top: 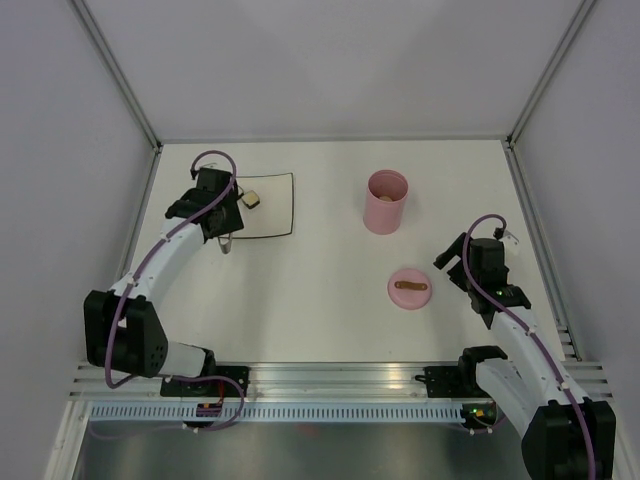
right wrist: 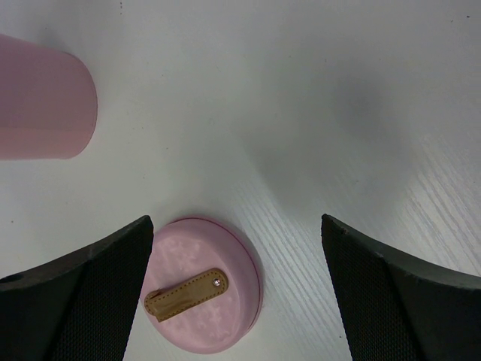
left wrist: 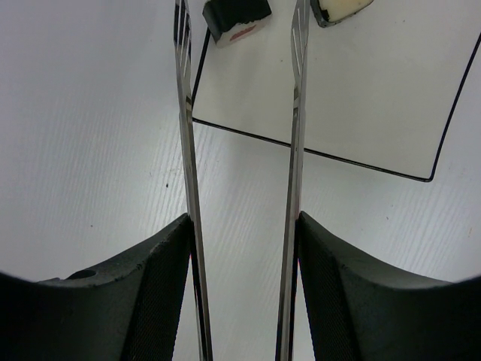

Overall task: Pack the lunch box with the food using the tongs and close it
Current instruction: Pick up the fake food from the plate.

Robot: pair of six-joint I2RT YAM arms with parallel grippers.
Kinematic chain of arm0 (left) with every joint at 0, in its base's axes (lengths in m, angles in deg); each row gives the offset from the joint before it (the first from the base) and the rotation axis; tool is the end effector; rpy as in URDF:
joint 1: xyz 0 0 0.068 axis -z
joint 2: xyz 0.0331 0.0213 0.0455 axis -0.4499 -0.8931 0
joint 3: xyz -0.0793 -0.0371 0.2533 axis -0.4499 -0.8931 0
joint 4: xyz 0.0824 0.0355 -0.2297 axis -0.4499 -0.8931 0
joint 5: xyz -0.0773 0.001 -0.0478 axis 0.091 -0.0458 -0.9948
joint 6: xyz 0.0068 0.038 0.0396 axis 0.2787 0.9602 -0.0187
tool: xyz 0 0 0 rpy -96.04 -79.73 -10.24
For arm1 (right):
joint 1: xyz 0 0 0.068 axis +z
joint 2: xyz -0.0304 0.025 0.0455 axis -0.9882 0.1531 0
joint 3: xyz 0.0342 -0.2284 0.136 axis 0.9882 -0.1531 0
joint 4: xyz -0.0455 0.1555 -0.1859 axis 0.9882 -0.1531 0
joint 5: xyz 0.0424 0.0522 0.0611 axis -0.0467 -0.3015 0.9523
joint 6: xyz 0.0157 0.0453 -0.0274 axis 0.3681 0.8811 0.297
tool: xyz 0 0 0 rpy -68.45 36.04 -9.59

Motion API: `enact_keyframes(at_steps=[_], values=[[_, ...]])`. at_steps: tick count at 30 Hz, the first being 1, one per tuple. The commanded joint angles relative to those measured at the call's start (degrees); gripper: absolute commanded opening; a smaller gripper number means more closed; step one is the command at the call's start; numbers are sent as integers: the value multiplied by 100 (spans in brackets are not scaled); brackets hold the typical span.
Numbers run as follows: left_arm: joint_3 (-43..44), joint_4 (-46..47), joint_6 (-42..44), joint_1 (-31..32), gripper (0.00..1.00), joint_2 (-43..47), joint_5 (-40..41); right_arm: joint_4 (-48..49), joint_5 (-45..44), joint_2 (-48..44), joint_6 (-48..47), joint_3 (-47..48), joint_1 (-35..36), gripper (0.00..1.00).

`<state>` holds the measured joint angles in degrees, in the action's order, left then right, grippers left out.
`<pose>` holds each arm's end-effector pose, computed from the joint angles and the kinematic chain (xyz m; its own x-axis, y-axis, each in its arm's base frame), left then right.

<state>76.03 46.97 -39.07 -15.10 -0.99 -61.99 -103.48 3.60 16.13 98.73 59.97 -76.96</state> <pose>0.2711 -0.0443 0.2773 -0.7162 -0.2349 -0.6572 -0.2919 0.9562 -0.0237 0.1633 0.0058 0.1988 -0.4554 0.6351 -0.6239 0.4882 0.7642 0.4215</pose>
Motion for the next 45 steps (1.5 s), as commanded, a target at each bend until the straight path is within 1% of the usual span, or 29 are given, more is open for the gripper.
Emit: enact_keyframes(at_steps=[1, 6, 17, 20, 21, 24, 26, 27, 30, 34, 37, 38, 40, 41, 42, 43, 44, 45], values=[[230, 274, 123, -4, 62, -246, 52, -20, -197, -42, -47, 210, -27, 98], [283, 292, 140, -4, 62, -423, 307, -82, -311, -94, -20, 201, -19, 98], [520, 581, 175, -4, 61, -932, 280, -90, -382, -33, 41, 236, -27, 98], [590, 617, 211, -4, 52, -1038, 289, -90, -417, -42, 59, 236, -27, 98], [599, 643, 211, -4, 48, -1056, 298, -90, -426, -33, 67, 245, -27, 98], [617, 626, 237, -12, 41, -1056, 246, -82, -426, -7, 68, 245, -27, 98], [608, 608, 272, -4, 39, -1012, 228, -82, -417, -7, 76, 245, -27, 98], [608, 608, 281, -4, 36, -968, 228, -90, -434, 2, 76, 245, -19, 98], [704, 468, 351, -4, 34, -705, 202, -99, -452, -24, 68, 236, -27, 98], [1073, 152, 667, 110, 33, -74, -44, -204, -742, 2, 374, 210, -27, 98], [1477, -182, 729, 452, 33, 217, -115, -187, -725, 177, 559, 140, -54, 98], [1696, -296, 721, 749, 33, 262, -115, -100, -620, 300, 603, 131, -80, 98], [1925, -350, 668, 1119, 33, 306, -106, -29, -348, 450, 630, 157, -98, 98], [2188, -367, 642, 1330, 33, 263, -106, -12, -286, 572, 656, 175, -106, 98], [2338, -342, 624, 1759, 33, 202, -97, -20, -250, 617, 656, 192, -107, 98], [2496, -341, 624, 1963, 33, 105, -115, -38, -215, 652, 656, 227, -107, 98], [2811, -315, 624, 2322, 33, -96, -176, -99, -198, 644, 656, 236, -98, 98], [2927, -141, 659, 2456, 34, -228, -281, -125, -215, 618, 630, 236, -106, 98]])
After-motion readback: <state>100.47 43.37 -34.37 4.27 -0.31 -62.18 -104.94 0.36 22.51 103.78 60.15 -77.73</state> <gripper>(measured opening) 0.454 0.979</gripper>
